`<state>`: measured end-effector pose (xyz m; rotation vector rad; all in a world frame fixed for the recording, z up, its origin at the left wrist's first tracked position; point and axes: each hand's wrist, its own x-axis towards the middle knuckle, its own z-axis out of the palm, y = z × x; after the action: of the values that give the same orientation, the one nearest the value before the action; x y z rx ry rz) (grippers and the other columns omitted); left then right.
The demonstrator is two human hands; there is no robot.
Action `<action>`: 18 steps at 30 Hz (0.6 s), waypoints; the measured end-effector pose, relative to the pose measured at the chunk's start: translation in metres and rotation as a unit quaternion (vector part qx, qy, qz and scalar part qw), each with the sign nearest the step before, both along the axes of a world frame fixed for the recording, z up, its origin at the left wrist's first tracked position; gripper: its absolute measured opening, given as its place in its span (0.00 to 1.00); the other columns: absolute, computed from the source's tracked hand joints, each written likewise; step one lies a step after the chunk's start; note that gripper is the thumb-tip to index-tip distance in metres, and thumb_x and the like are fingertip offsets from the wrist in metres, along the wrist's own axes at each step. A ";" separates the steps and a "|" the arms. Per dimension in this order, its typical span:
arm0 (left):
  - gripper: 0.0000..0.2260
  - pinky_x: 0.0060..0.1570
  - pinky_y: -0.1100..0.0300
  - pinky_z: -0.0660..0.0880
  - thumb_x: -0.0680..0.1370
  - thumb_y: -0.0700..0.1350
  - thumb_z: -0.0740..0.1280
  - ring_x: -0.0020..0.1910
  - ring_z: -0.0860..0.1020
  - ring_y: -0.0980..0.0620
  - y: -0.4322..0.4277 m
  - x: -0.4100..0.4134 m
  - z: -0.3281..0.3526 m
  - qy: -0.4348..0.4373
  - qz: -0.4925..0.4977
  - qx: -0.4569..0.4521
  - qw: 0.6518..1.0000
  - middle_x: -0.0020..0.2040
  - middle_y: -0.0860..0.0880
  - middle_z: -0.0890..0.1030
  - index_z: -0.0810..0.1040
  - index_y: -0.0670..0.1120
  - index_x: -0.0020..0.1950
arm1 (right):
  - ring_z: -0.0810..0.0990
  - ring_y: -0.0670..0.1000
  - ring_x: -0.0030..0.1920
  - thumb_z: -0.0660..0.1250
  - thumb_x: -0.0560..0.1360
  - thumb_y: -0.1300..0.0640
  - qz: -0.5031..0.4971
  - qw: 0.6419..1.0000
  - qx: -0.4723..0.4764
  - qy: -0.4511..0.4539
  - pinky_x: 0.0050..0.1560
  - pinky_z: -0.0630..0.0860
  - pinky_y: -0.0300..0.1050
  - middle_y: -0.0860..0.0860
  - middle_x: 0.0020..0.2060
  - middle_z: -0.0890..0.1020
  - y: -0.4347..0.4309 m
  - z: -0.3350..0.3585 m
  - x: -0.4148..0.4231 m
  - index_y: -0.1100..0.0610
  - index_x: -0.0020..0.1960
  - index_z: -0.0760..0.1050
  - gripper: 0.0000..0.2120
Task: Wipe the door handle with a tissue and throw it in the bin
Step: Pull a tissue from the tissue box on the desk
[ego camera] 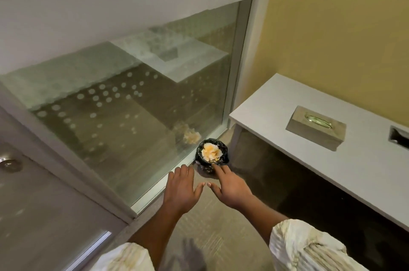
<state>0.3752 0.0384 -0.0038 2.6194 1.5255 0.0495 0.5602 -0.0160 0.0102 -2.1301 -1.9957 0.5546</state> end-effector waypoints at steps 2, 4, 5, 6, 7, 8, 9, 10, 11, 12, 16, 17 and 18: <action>0.33 0.57 0.47 0.72 0.78 0.67 0.49 0.58 0.75 0.43 0.001 0.031 0.000 -0.002 -0.015 -0.002 1.000 0.61 0.45 0.78 0.75 0.45 0.70 | 0.76 0.56 0.63 0.55 0.80 0.35 -0.020 1.000 -0.004 -0.008 0.57 0.78 0.54 0.53 0.71 0.69 -0.005 0.001 0.028 0.50 0.79 0.54 0.34; 0.34 0.59 0.48 0.72 0.79 0.67 0.49 0.60 0.75 0.44 0.001 0.059 0.002 -0.006 -0.029 -0.004 1.000 0.63 0.45 0.77 0.73 0.46 0.72 | 0.76 0.54 0.62 0.55 0.79 0.35 -0.036 0.999 -0.006 -0.010 0.56 0.78 0.52 0.52 0.69 0.70 -0.010 0.003 0.052 0.49 0.79 0.55 0.33; 0.34 0.60 0.48 0.72 0.79 0.68 0.49 0.60 0.75 0.44 0.001 0.070 0.003 -0.010 -0.036 -0.005 0.999 0.63 0.45 0.77 0.73 0.46 0.72 | 0.76 0.54 0.62 0.55 0.79 0.35 -0.044 0.999 -0.006 -0.010 0.56 0.78 0.51 0.52 0.69 0.70 -0.012 0.004 0.061 0.49 0.79 0.55 0.33; 0.34 0.61 0.48 0.72 0.80 0.68 0.50 0.61 0.75 0.44 0.002 0.085 0.004 -0.009 -0.046 -0.005 0.999 0.64 0.45 0.77 0.73 0.46 0.73 | 0.76 0.54 0.63 0.55 0.80 0.35 -0.056 0.998 -0.006 -0.010 0.57 0.78 0.50 0.52 0.70 0.70 -0.014 0.005 0.074 0.49 0.79 0.55 0.33; 0.33 0.63 0.47 0.71 0.81 0.68 0.50 0.62 0.74 0.44 0.002 0.100 0.005 -0.003 -0.059 -0.007 0.998 0.65 0.45 0.76 0.71 0.46 0.74 | 0.76 0.54 0.63 0.55 0.80 0.35 -0.068 0.998 -0.004 -0.013 0.58 0.77 0.50 0.52 0.71 0.69 -0.015 0.006 0.087 0.49 0.79 0.55 0.33; 0.33 0.64 0.47 0.70 0.82 0.67 0.51 0.64 0.73 0.44 0.003 0.111 0.005 0.005 -0.067 -0.010 0.998 0.67 0.45 0.75 0.69 0.46 0.76 | 0.76 0.54 0.64 0.55 0.80 0.35 -0.078 0.997 -0.003 -0.014 0.58 0.77 0.49 0.52 0.72 0.68 -0.016 0.008 0.095 0.49 0.80 0.54 0.33; 0.32 0.65 0.48 0.69 0.83 0.67 0.52 0.65 0.72 0.44 0.005 0.124 0.007 0.010 -0.078 -0.015 0.997 0.69 0.45 0.73 0.68 0.46 0.77 | 0.76 0.54 0.65 0.56 0.80 0.36 -0.090 0.996 -0.004 -0.013 0.59 0.77 0.49 0.52 0.72 0.68 -0.017 0.009 0.107 0.49 0.80 0.54 0.33; 0.32 0.66 0.48 0.68 0.83 0.67 0.52 0.67 0.71 0.44 0.007 0.137 0.008 0.014 -0.087 -0.017 0.996 0.71 0.45 0.72 0.67 0.46 0.78 | 0.75 0.54 0.65 0.56 0.80 0.37 -0.102 0.995 -0.005 -0.012 0.59 0.77 0.49 0.52 0.73 0.67 -0.018 0.010 0.118 0.49 0.80 0.54 0.33; 0.32 0.67 0.47 0.68 0.83 0.66 0.53 0.68 0.70 0.44 0.010 0.148 0.009 0.016 -0.094 -0.017 0.995 0.72 0.44 0.72 0.66 0.46 0.79 | 0.75 0.54 0.65 0.56 0.80 0.37 -0.111 0.994 -0.003 -0.012 0.58 0.77 0.48 0.52 0.73 0.67 -0.018 0.011 0.126 0.49 0.80 0.53 0.33; 0.32 0.68 0.47 0.67 0.83 0.66 0.53 0.69 0.70 0.44 0.012 0.159 0.010 0.015 -0.103 -0.019 0.994 0.73 0.44 0.72 0.66 0.46 0.79 | 0.75 0.54 0.65 0.56 0.80 0.37 -0.120 0.993 -0.002 -0.013 0.58 0.77 0.48 0.52 0.73 0.67 -0.018 0.013 0.135 0.49 0.80 0.53 0.33; 0.33 0.70 0.47 0.66 0.83 0.66 0.50 0.71 0.69 0.43 0.025 0.204 0.013 0.017 -0.138 -0.023 0.990 0.73 0.44 0.72 0.66 0.45 0.78 | 0.74 0.53 0.66 0.58 0.81 0.39 -0.159 0.987 0.000 -0.011 0.60 0.77 0.47 0.51 0.74 0.66 -0.015 0.016 0.174 0.49 0.80 0.53 0.33; 0.32 0.71 0.47 0.65 0.83 0.66 0.50 0.70 0.69 0.44 0.031 0.216 0.012 0.021 -0.147 -0.023 0.989 0.72 0.44 0.71 0.65 0.45 0.79 | 0.74 0.53 0.67 0.58 0.81 0.39 -0.165 0.986 -0.001 -0.012 0.61 0.76 0.47 0.52 0.75 0.65 -0.012 0.017 0.184 0.49 0.80 0.53 0.33; 0.32 0.71 0.47 0.65 0.84 0.65 0.51 0.70 0.69 0.44 0.036 0.227 0.012 0.022 -0.155 -0.025 0.987 0.72 0.44 0.71 0.64 0.45 0.79 | 0.74 0.54 0.68 0.57 0.81 0.39 -0.172 0.985 -0.001 -0.013 0.61 0.76 0.48 0.52 0.75 0.65 -0.009 0.017 0.195 0.49 0.80 0.53 0.33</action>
<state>0.6020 0.0746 0.0079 2.7979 1.0980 -0.0722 0.7554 -0.0252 0.0274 -2.4183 -1.5825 0.4727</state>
